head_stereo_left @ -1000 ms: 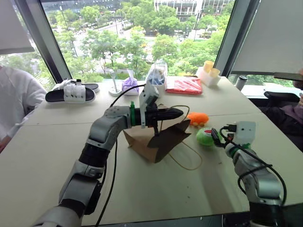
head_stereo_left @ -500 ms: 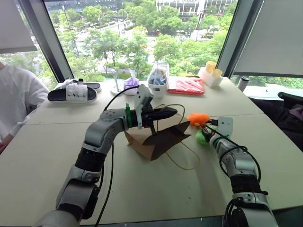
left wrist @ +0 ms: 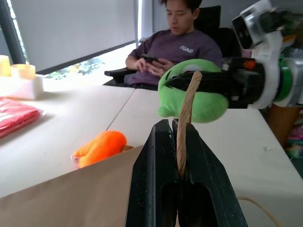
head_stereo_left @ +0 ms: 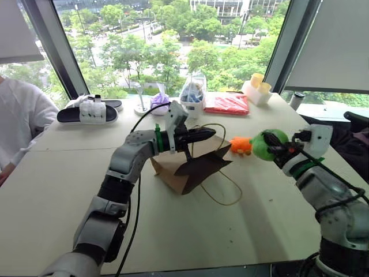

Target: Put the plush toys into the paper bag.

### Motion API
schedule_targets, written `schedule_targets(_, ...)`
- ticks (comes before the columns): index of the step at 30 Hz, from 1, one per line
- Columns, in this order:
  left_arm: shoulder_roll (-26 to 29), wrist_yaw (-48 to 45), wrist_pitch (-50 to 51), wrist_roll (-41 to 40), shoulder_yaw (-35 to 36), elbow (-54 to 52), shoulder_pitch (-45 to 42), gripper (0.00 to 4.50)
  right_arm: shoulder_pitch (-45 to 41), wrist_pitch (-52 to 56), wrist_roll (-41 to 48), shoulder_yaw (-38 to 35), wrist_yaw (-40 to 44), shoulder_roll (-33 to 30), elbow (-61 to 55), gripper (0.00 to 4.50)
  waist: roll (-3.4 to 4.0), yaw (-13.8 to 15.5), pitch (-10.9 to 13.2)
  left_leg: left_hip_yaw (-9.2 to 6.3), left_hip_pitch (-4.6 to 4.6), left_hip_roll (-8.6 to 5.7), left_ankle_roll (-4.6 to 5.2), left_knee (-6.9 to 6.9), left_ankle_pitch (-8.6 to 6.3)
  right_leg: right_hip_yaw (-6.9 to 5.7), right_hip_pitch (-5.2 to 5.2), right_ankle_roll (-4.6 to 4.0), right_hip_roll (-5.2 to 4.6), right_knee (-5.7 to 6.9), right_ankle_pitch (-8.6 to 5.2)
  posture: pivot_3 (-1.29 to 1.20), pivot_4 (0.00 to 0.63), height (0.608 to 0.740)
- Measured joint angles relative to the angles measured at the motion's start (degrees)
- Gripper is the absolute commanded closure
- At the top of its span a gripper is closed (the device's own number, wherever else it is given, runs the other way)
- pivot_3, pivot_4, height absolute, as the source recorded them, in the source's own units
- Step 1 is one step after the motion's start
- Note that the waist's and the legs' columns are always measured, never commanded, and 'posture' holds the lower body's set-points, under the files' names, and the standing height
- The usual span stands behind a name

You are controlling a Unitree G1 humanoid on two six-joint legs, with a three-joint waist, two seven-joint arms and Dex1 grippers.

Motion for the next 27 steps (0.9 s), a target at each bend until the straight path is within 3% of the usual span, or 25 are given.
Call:
schedule_targets(3, -1.71, -0.16, 0.41, -1.21, 0.11, 1.27, -1.62, 4.5, 0.18, 4.35, 5.84, 1.2, -2.15, 0.94, -2.84, 4.47, 0.0, 0.04, 0.0, 0.0, -0.01, 0.0, 0.01, 0.04, 0.0, 0.01, -0.01, -0.01, 0.0, 0.01, 0.01, 0.0, 0.15, 0.74)
schedule_targets(8, -2.19, -0.19, 0.7, -2.34, 1.27, 2.42, -2.87, 4.5, 1.08, 4.5, 5.33, 6.42, -3.49, 0.82, -3.15, 4.47, 0.0, 0.02, 0.0, 0.02, -0.04, -0.01, 0.02, 0.02, -0.01, 0.0, -0.04, -0.01, 0.01, 0.02, 0.01, 0.0, 0.15, 0.74)
schedule_targets(14, -3.02, -1.09, 2.83, -4.14, 2.28, 2.42, -3.56, 4.5, -0.61, 1.09, -1.17, 16.31, -1.85, 0.84, 2.9, 4.47, 0.0, 0.0, 0.0, 0.03, -0.08, -0.02, 0.01, 0.06, -0.01, 0.0, -0.07, -0.01, 0.03, 0.03, 0.01, 0.0, 0.15, 0.74)
schedule_targets(19, -3.44, -1.01, 3.3, -4.53, 2.32, 1.25, -3.32, 4.5, -6.58, -4.54, -9.33, 23.01, 0.79, 2.01, 15.6, 4.47, 0.0, -0.12, 0.0, 0.06, -0.08, -0.01, 0.0, 0.07, 0.0, 0.0, -0.1, -0.01, 0.06, 0.08, 0.01, 0.0, 0.15, 0.74)
schedule_targets(27, -3.54, -0.13, 5.64, -5.83, 2.31, -3.23, -1.37, 4.5, -14.33, -8.67, -16.69, 29.78, 4.62, 5.61, 27.21, 4.47, 0.0, -0.2, 0.0, 0.02, -0.12, 0.0, -0.21, 0.05, 0.12, 0.01, -0.15, -0.02, 0.09, 0.1, 0.02, 0.0, 0.15, 0.74)
